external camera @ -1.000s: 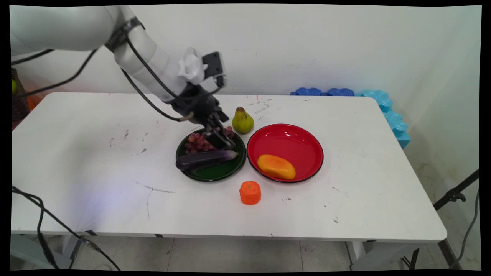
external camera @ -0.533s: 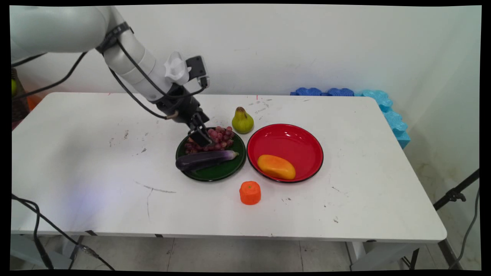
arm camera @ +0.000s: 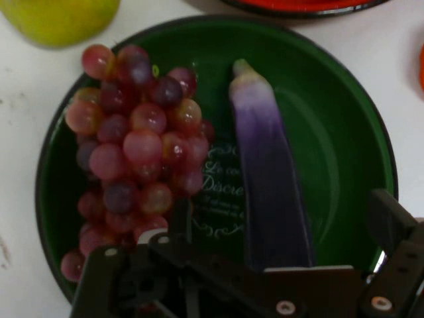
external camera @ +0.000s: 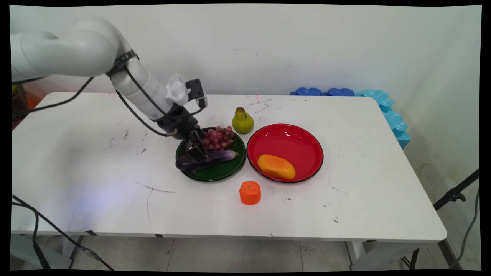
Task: Pick up the eggplant from the green plate
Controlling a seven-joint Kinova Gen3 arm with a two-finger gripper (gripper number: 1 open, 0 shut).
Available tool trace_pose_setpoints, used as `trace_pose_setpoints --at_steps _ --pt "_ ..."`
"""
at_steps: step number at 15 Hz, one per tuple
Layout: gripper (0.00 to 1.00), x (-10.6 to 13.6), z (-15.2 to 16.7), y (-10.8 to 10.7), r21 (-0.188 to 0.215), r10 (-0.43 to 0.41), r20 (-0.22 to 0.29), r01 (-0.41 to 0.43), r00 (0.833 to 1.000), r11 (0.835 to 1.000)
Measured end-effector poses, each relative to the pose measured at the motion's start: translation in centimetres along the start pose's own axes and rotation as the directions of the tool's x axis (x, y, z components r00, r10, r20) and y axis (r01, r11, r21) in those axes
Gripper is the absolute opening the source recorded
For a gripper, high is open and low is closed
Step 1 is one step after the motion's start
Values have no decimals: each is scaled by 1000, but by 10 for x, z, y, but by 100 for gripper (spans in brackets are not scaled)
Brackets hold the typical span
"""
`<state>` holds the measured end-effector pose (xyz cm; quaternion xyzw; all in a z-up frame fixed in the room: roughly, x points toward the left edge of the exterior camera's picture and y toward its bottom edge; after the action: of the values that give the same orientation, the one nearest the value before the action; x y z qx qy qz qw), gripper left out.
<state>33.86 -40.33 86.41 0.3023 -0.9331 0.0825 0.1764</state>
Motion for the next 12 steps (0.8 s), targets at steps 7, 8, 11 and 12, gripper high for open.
trace_pose_setpoints --at_steps 7,8,11,12 --pt "100 -12 23 -1 -10 3 11 -3 1000 1000" --pt "100 -13 26 -1 -11 4 11 -4 1000 1000" --pt "0 -14 29 0 -14 10 7 -10 1000 1000" --pt "0 -14 30 0 -16 13 5 -13 1000 1000"
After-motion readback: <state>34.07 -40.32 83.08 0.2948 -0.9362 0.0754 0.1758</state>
